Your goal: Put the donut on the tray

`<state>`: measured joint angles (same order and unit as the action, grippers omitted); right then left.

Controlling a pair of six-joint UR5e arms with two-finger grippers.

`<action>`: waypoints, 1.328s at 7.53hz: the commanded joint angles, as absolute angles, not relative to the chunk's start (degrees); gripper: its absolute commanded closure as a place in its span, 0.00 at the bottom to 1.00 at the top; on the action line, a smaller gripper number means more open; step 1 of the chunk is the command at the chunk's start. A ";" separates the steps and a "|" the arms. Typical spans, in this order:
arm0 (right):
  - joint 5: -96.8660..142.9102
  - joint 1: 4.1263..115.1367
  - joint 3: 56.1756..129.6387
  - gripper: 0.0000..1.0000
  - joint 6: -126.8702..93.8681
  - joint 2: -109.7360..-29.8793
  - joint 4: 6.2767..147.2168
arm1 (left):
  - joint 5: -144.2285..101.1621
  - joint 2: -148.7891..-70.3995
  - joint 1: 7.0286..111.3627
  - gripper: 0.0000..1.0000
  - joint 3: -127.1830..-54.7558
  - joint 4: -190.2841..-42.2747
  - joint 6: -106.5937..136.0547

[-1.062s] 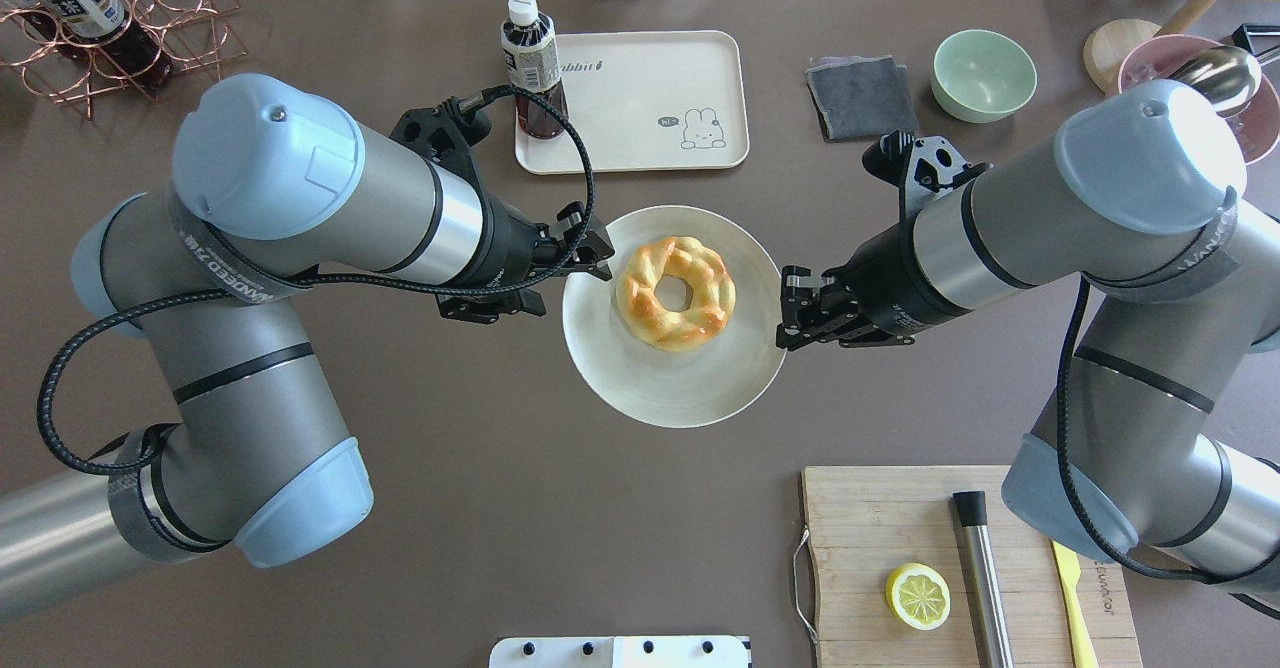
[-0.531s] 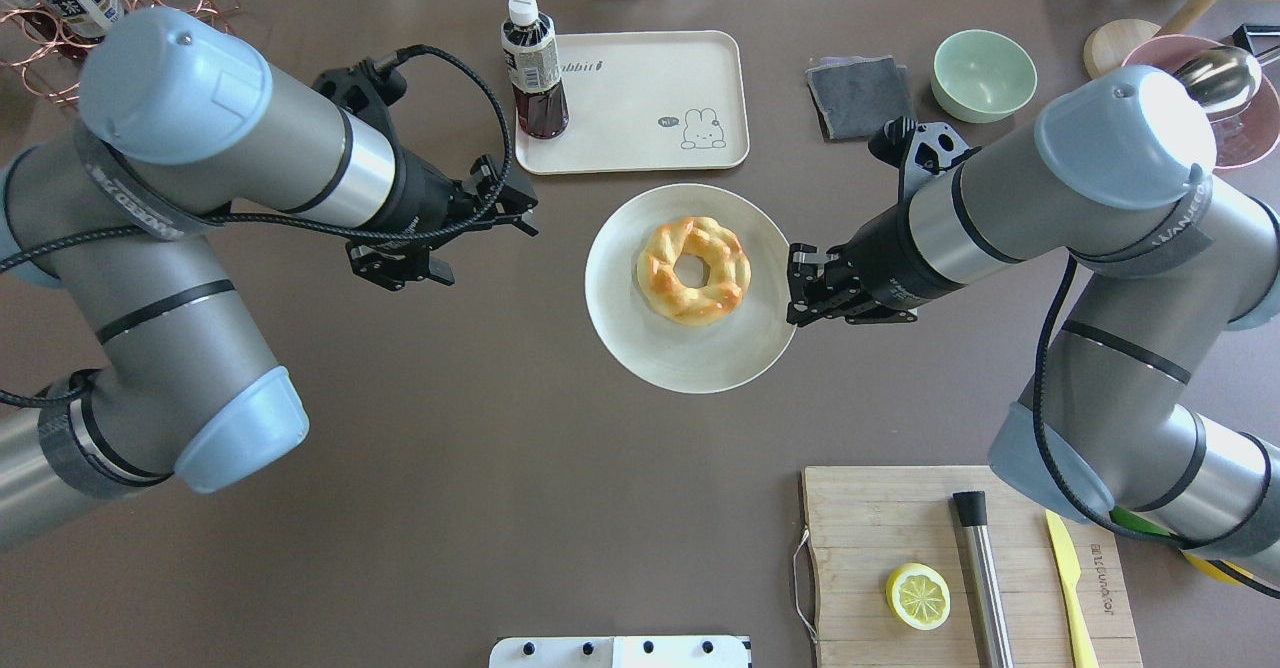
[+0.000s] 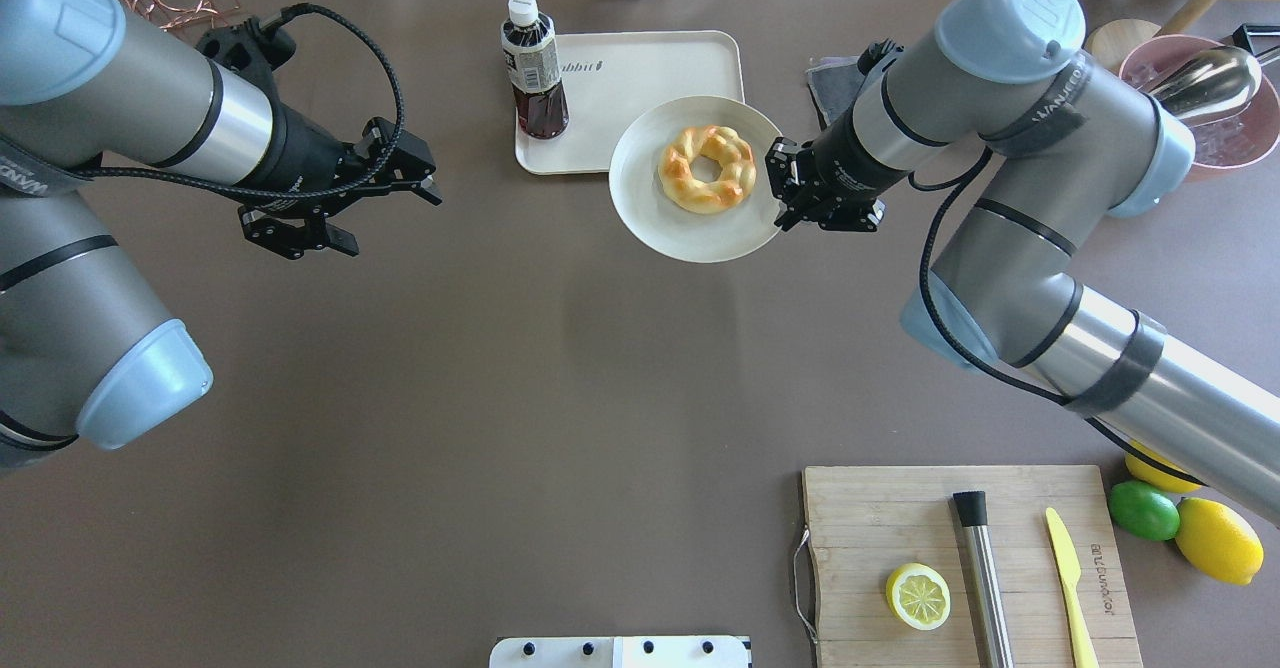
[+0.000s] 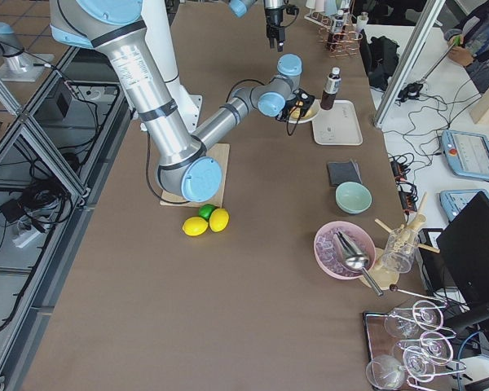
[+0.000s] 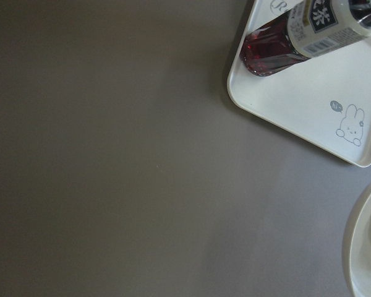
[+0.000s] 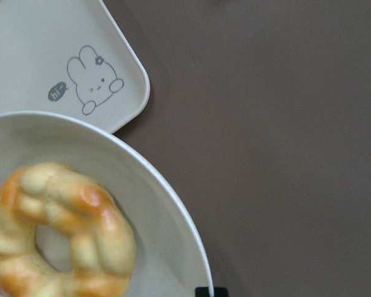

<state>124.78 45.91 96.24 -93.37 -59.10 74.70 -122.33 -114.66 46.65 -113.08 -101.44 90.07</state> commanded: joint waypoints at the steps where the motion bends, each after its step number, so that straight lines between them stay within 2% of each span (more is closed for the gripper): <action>1: 124.28 48.07 79.53 1.00 -100.43 -49.26 73.14 | -122.34 -109.52 47.72 0.03 -114.52 -101.51 86.15; 3: 124.10 48.86 66.50 1.00 -105.88 -42.12 67.18 | -122.43 -108.37 49.75 0.03 -115.57 -101.51 84.55; 6: 122.36 49.05 53.13 1.00 -110.36 -36.59 60.74 | -122.34 -108.28 51.76 0.03 -115.57 -101.51 84.03; 10: 114.80 45.36 51.86 1.00 -126.61 -34.10 57.25 | -122.26 -102.42 53.43 0.03 -118.65 -101.51 80.97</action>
